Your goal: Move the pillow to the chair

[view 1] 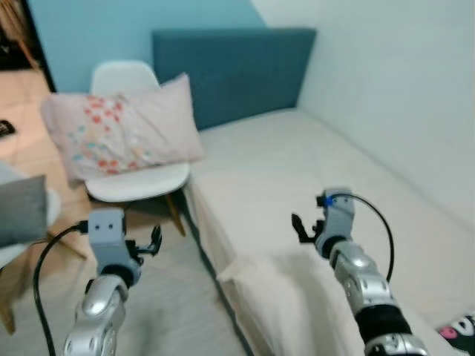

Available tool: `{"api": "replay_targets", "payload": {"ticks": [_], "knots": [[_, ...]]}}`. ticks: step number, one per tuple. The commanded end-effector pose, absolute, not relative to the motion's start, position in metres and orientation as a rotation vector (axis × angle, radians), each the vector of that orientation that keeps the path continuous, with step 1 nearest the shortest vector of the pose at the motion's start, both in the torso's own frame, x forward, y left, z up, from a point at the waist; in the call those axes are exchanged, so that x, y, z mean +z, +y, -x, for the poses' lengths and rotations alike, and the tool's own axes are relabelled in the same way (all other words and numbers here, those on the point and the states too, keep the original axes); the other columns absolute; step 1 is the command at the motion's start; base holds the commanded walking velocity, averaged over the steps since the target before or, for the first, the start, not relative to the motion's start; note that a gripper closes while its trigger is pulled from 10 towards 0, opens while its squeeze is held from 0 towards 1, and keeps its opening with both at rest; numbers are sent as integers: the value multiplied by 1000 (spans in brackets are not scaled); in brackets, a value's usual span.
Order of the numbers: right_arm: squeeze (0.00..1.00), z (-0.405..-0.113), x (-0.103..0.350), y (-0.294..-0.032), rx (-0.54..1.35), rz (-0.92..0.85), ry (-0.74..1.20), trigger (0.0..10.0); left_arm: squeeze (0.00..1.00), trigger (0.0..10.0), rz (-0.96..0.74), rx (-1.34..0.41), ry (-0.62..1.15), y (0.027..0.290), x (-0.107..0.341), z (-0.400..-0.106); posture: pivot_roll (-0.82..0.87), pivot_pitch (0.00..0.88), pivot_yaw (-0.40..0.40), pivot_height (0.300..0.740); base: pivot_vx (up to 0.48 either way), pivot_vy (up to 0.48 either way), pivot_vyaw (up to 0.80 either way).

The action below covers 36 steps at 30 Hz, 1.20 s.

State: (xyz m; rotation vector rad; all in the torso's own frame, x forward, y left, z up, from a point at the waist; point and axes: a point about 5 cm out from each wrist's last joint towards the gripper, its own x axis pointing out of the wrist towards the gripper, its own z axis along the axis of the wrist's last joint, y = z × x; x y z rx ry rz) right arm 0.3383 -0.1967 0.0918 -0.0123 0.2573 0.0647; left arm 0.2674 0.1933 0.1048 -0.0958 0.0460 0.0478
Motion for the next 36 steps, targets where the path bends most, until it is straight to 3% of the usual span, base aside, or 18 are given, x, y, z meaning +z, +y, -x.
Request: {"api": "replay_targets", "payload": {"ticks": [1,26,36], "knots": [[0,-337,89,-201,51,6,273,10000,0,10000,106,46,51,193,103,-267,62,0,-76,740,0,0,-756],[0,-339,90,-199,67,7,274,10000,0,10000,128,47,47,194,104,-268,59,0,-78,740,0,0,-756],[0,-339,90,-199,70,6,275,10000,0,10000,136,43,48,193,103,-269,58,0,-75,740,-376,0,-756]]}}
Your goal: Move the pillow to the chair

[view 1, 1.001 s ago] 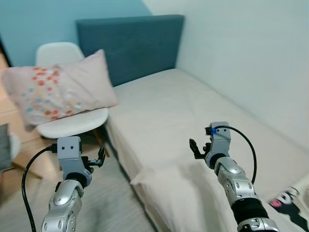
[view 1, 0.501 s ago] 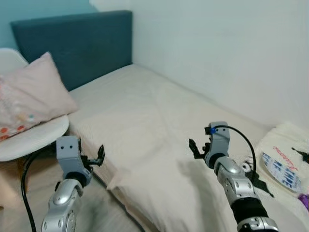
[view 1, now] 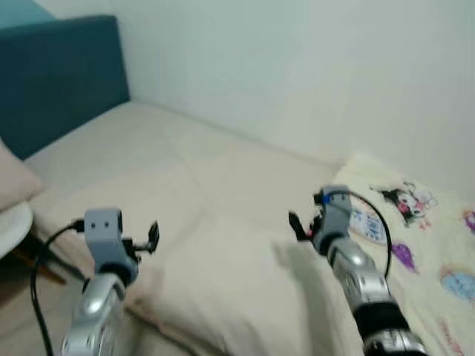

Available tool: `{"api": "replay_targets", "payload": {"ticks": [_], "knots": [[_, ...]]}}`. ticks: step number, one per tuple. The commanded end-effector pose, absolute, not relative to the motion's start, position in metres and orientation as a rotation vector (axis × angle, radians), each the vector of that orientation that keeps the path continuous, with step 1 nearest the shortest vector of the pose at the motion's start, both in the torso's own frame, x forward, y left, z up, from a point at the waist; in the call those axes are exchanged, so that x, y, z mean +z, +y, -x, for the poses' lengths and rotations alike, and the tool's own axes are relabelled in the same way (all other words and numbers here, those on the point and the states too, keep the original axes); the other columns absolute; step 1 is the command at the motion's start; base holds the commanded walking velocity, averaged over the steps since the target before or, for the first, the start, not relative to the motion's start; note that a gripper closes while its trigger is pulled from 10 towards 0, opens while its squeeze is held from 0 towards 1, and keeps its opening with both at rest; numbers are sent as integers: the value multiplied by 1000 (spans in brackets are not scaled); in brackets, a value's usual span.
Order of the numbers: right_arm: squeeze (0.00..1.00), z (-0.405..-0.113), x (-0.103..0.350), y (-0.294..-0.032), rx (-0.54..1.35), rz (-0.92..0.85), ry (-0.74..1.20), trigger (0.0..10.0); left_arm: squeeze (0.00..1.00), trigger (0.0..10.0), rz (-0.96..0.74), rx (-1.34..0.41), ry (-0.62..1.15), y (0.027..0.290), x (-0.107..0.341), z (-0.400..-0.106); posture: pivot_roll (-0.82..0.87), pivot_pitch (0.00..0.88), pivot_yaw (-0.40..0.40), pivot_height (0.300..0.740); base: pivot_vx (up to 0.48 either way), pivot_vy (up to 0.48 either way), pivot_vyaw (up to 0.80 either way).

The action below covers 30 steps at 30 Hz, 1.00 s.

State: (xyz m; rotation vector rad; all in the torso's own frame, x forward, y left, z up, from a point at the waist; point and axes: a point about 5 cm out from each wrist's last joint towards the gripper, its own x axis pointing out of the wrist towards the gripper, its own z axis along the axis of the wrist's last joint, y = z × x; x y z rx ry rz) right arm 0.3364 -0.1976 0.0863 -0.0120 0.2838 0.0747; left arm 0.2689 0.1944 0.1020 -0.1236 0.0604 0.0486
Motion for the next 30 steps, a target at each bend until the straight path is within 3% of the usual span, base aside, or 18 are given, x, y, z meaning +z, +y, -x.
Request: {"api": "replay_targets", "payload": {"ticks": [1,30], "knots": [[0,-339,90,-199,70,6,275,10000,0,10000,136,43,46,193,104,-269,58,0,-75,740,0,0,-756],[0,-338,91,-199,67,-6,247,10000,0,10000,126,29,47,194,103,-268,55,0,-73,740,0,0,-753]]}}
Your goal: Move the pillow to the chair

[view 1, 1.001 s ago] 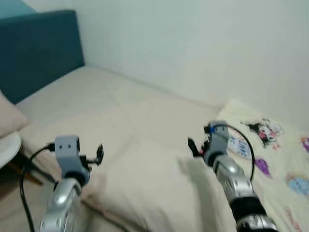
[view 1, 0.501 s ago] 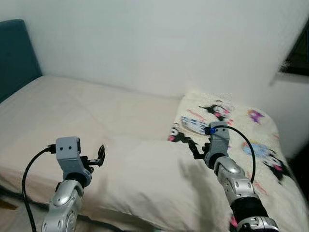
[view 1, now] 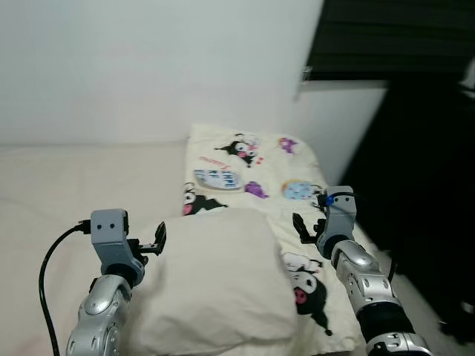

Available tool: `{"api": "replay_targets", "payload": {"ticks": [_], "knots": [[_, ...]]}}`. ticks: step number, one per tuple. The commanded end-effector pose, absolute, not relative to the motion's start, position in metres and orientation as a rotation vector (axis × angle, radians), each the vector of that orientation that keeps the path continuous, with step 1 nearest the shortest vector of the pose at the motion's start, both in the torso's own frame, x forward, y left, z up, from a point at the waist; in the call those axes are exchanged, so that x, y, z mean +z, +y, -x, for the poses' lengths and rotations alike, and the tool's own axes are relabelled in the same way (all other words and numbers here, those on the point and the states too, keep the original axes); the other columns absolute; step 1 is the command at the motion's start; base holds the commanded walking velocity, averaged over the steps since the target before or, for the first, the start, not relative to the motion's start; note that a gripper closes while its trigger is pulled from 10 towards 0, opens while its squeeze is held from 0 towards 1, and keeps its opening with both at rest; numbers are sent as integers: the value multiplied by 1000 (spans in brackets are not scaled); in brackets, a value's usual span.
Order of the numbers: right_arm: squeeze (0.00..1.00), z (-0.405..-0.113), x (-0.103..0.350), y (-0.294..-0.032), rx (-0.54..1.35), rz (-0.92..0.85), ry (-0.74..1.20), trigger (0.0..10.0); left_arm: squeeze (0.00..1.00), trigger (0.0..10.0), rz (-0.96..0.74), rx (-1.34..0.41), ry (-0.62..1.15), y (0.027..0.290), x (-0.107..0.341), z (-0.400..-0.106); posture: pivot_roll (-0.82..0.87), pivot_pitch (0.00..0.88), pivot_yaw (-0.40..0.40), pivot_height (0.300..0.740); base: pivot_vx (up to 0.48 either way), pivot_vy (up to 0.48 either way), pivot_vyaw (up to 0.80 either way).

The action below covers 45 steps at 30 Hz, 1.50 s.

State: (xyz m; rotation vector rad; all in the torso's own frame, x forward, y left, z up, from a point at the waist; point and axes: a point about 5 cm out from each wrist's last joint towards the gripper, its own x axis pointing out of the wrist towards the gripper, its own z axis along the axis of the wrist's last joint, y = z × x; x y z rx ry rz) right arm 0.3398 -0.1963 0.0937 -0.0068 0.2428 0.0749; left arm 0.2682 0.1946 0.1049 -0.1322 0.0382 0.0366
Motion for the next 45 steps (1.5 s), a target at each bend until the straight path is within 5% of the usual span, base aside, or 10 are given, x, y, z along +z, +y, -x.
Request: {"api": "replay_targets", "payload": {"ticks": [1,11,19,27,35,45], "knots": [[0,-338,92,-199,67,-8,237,10000,0,10000,123,28,47,194,103,-268,55,0,-73,740,0,0,-731],[0,-339,93,-195,113,18,248,10000,0,10000,-359,-11,-7,201,117,-266,51,0,-70,735,0,0,-73],[0,-340,94,-195,122,28,252,10000,0,10000,-665,-385,-43,184,131,-252,57,0,-74,720,0,0,0],[0,-341,95,-196,126,59,254,10000,0,10000,-723,-595,70,171,124,-238,58,0,-70,700,0,0,0],[0,-343,101,-197,148,76,237,10000,0,10000,-682,-490,68,172,117,-238,60,0,-74,680,0,0,0],[0,-347,107,-204,149,102,230,10000,0,10000,-694,-576,100,167,121,-233,55,0,-69,635,0,0,0]]}}
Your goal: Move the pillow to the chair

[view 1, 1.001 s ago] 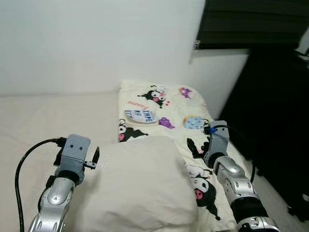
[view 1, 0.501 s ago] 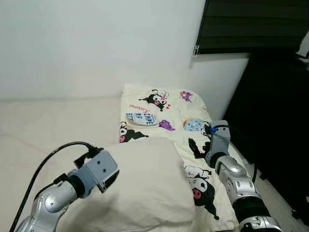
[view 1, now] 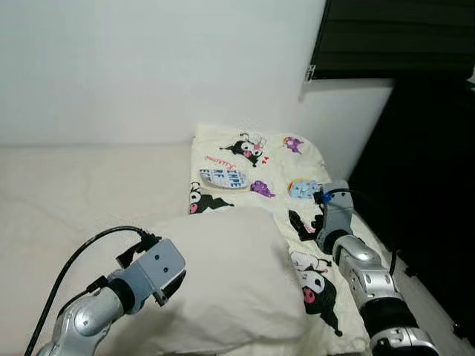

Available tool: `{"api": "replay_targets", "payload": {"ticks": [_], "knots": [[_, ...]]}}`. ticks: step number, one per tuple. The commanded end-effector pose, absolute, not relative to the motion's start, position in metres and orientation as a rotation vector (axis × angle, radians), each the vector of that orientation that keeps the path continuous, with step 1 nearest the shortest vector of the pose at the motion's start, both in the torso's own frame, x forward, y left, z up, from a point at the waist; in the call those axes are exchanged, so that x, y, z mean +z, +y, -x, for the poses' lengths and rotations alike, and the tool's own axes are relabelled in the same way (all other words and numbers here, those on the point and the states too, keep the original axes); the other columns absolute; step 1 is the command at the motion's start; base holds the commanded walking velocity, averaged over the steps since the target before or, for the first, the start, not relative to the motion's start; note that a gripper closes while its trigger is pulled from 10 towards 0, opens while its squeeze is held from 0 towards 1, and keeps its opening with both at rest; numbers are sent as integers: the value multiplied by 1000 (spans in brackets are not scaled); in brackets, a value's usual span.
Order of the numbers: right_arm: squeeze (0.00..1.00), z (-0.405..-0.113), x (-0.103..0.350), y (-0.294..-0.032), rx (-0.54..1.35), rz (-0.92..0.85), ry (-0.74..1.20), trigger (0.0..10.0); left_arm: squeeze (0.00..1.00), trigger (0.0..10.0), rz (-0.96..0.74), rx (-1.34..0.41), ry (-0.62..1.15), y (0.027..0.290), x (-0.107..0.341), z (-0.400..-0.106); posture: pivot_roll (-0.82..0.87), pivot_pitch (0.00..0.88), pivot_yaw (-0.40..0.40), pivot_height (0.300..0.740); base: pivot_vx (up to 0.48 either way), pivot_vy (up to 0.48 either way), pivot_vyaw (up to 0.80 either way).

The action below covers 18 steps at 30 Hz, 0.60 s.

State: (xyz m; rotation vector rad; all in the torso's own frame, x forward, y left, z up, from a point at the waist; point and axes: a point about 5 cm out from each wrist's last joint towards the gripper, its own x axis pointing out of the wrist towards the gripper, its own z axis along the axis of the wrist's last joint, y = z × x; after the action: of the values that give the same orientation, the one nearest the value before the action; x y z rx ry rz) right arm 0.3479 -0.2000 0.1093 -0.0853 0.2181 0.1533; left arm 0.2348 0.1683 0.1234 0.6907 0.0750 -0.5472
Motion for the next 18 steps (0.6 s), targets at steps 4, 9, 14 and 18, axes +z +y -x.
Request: {"api": "replay_targets", "payload": {"ticks": [4,9,14,18], "knots": [[0,-347,108,-205,146,106,227,10000,0,10000,-693,-577,97,164,123,-233,54,0,-68,620,0,0,0],[0,-347,109,-205,146,107,226,10000,0,10000,-698,-562,96,164,127,-235,56,0,-69,600,0,0,0],[0,-348,109,-203,150,107,224,10000,0,10000,-729,-527,118,164,129,-240,56,0,-65,575,0,0,0],[0,-348,109,-201,157,109,222,10000,0,10000,-729,-543,128,158,130,-239,55,0,-65,560,0,0,0]]}}
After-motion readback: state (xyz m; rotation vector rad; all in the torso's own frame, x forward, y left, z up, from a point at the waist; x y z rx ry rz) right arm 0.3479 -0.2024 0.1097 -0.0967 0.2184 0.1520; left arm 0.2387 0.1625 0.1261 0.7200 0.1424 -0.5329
